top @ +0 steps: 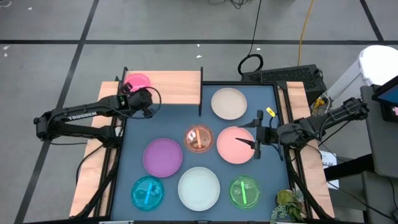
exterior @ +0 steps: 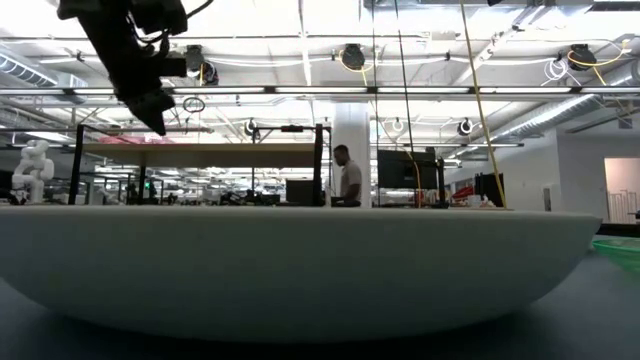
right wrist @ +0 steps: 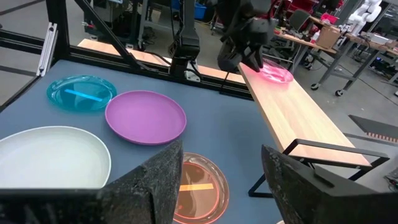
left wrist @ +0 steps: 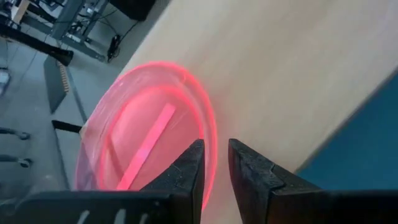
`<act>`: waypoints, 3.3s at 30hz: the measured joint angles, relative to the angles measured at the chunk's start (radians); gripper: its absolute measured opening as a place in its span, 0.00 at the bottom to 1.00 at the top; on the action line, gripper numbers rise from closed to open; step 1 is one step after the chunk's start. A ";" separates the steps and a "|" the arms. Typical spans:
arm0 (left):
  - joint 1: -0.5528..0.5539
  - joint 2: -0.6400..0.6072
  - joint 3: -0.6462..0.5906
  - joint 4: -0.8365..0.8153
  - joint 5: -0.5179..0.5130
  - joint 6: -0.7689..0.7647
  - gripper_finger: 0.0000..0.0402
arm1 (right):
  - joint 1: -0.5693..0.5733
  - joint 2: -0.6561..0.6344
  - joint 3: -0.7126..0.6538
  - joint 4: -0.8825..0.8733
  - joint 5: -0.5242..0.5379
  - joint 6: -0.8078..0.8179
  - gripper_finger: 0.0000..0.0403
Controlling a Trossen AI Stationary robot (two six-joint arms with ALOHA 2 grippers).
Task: Place and stack plates onto a shelf
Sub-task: Stack the orange plate on top of the light pink plate on the shelf
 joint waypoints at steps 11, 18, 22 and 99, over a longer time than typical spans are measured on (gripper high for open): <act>-0.111 0.000 0.000 0.087 0.073 -0.079 0.20 | 0.000 0.000 0.000 -0.001 0.000 0.001 0.49; -0.212 0.000 0.000 0.094 0.073 -0.155 0.20 | 0.000 0.002 0.000 -0.001 0.000 0.002 0.49; -0.266 0.000 0.000 0.106 0.078 -0.194 0.20 | -0.001 0.021 0.000 0.007 0.002 0.010 0.49; -0.495 0.000 0.000 0.247 0.247 -0.089 0.20 | -0.257 0.939 0.115 0.238 -0.421 -0.295 0.29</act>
